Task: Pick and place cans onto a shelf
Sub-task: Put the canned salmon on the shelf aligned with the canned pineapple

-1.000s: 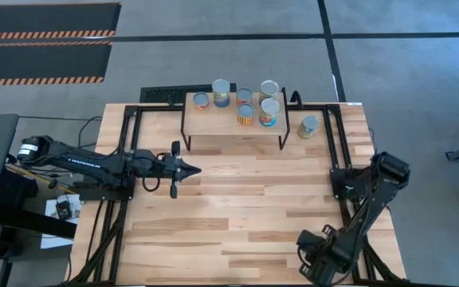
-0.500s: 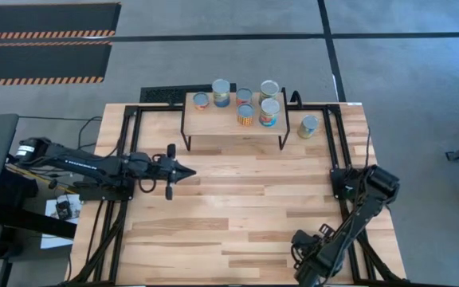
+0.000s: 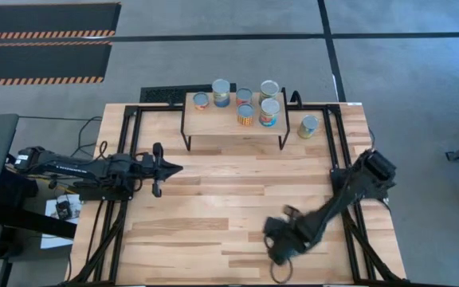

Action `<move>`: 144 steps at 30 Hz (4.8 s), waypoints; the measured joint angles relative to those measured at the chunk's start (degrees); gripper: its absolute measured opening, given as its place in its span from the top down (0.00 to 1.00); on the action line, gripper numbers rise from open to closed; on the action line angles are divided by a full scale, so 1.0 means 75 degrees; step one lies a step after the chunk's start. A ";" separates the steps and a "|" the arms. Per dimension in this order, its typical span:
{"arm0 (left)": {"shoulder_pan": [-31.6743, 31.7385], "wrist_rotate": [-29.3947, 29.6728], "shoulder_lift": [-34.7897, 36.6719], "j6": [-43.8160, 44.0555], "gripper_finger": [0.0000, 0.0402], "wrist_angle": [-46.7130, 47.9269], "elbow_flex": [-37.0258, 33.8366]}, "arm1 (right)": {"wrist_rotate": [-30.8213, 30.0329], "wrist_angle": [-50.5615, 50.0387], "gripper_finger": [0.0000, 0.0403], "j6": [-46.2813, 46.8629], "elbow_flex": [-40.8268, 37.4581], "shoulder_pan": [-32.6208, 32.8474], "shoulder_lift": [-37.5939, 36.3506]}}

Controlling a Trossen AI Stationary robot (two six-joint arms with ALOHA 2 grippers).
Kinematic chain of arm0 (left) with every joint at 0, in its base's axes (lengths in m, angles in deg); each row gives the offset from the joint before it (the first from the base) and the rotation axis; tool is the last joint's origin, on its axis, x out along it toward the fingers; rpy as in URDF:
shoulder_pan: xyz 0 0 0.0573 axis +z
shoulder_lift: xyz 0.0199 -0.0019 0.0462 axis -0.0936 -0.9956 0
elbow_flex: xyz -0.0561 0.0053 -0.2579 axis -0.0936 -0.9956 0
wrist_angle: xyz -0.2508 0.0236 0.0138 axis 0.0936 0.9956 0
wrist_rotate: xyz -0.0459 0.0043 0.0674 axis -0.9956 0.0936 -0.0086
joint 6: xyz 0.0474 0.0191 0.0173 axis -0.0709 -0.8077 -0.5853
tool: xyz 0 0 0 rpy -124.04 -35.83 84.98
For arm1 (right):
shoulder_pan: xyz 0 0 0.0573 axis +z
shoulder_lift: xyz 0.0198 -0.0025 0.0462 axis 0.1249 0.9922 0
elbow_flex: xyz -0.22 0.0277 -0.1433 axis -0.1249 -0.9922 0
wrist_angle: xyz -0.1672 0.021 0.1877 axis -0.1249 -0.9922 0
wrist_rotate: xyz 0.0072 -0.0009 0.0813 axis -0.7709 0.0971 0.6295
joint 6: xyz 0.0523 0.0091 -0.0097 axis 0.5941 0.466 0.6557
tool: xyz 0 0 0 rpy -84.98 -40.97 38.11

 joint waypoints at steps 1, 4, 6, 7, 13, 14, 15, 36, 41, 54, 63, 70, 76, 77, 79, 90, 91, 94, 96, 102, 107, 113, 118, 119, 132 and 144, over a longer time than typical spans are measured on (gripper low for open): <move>0.0000 0.0010 0.0081 -0.0038 1.00 0.0041 -0.0033 | -0.0295 0.0425 0.99 -0.0561 0.0006 -0.0208 -0.0146; 0.0000 0.0036 0.0231 -0.0182 1.00 0.0151 -0.0109 | -0.0711 0.1765 0.98 -0.2306 0.0012 -0.0819 -0.0493; 0.0000 0.0036 0.0242 -0.0342 1.00 0.0141 -0.0161 | -0.0911 0.2667 0.98 -0.3426 -0.0037 -0.1181 -0.0620; 0.0000 0.0036 0.0239 -0.0406 1.00 0.0141 -0.0161 | -0.0941 0.3238 0.99 -0.3953 -0.0130 -0.1352 -0.0665; 0.0000 0.0033 0.0224 -0.0534 1.00 0.0423 -0.0161 | -0.0634 0.6646 0.99 -0.6171 -0.1089 -0.2328 -0.0702; 0.0000 0.0034 0.0226 -0.0534 1.00 0.0522 -0.0161 | -0.0508 0.7306 0.99 -0.6331 -0.1351 -0.2485 -0.0702; 0.0000 0.0031 0.0221 -0.0537 1.00 0.0595 -0.0161 | -0.0342 0.7918 0.99 -0.6452 -0.1608 -0.2634 -0.0701; 0.0004 0.0778 0.0224 -0.1288 1.00 0.0882 -0.0158 | 0.2153 0.8588 0.99 -0.7800 -0.1069 -0.5541 -0.0688; 0.0095 0.0800 0.0224 -0.1538 1.00 0.0651 -0.0155 | 0.2162 0.5474 0.99 -0.8916 0.0985 -0.6110 -0.0467; 0.0553 0.0538 0.0224 -0.1105 1.00 0.0645 -0.0152 | 0.2538 0.1067 0.99 -1.0922 0.5612 -0.6795 0.2073; 0.0554 0.0535 0.0221 -0.1108 1.00 0.0835 -0.0152 | 0.2212 -0.0275 0.99 -1.1523 0.7329 -0.7000 0.3217; 0.0554 0.0523 0.0221 -0.1117 1.00 0.0802 -0.0149 | 0.2094 -0.0296 0.99 -1.1663 0.7327 -0.7083 0.3339; 0.0554 0.0529 0.0220 -0.1134 1.00 0.0801 -0.0149 | 0.2092 -0.0238 0.96 -1.1780 0.7324 -0.7087 0.3340; 0.0554 0.0531 0.0221 -0.1133 1.00 0.0799 -0.0149 | 0.2092 -0.0222 0.95 -1.1779 0.7324 -0.7087 0.3340; 0.0554 0.0532 0.0221 -0.1131 1.00 0.0799 -0.0149 | 0.2092 -0.0166 0.91 -1.1750 0.7324 -0.7087 0.3340; 0.0554 0.0535 0.0220 -0.1126 1.00 0.0825 -0.0149 | 0.2084 0.0539 0.83 -1.1793 0.7350 -0.7108 0.3555; 0.0554 0.0537 0.0221 -0.1126 1.00 0.0826 -0.0149 | 0.2084 0.0540 0.83 -1.1789 0.7333 -0.7113 0.3576; 0.0554 0.0541 0.0221 -0.1120 1.00 0.0828 -0.0149 | 0.2065 0.0593 0.83 -1.1799 0.7312 -0.7119 0.3557; 0.0553 0.0538 0.0221 -0.1105 1.00 0.0834 -0.0149 | 0.2063 0.0709 0.82 -1.1798 0.7336 -0.7119 0.3523; 0.0554 0.0540 0.0221 -0.1105 1.00 0.0831 -0.0149 | 0.2063 0.0670 0.83 -1.1798 0.7545 -0.7105 0.3547; 0.0552 0.0541 0.0221 -0.1105 1.00 0.0867 -0.0149 | 0.2063 0.0016 0.87 -1.1982 0.7955 -0.6994 0.3450; 0.0554 0.0543 0.0220 -0.1117 1.00 0.0936 -0.0149 | 0.2056 -0.1032 0.97 -1.1663 0.7822 -0.7098 0.3214; 0.0551 0.0543 0.0218 -0.1137 1.00 0.0936 -0.0149 | 0.2019 -0.1062 0.94 -1.1450 0.7819 -0.7224 0.3403; 0.0551 0.0543 0.0219 -0.1137 1.00 0.0936 -0.0149 | 0.2023 -0.1033 0.94 -1.1453 0.7818 -0.7223 0.3431; 0.0551 0.0543 0.0220 -0.1140 1.00 0.0939 -0.0149 | 0.2336 0.0159 0.93 -1.1455 0.7829 -0.7218 0.3615; 0.0554 0.0541 0.0218 -0.1143 1.00 0.0939 -0.0149 | 0.2285 0.0471 0.84 -1.1538 0.7816 -0.7151 0.3812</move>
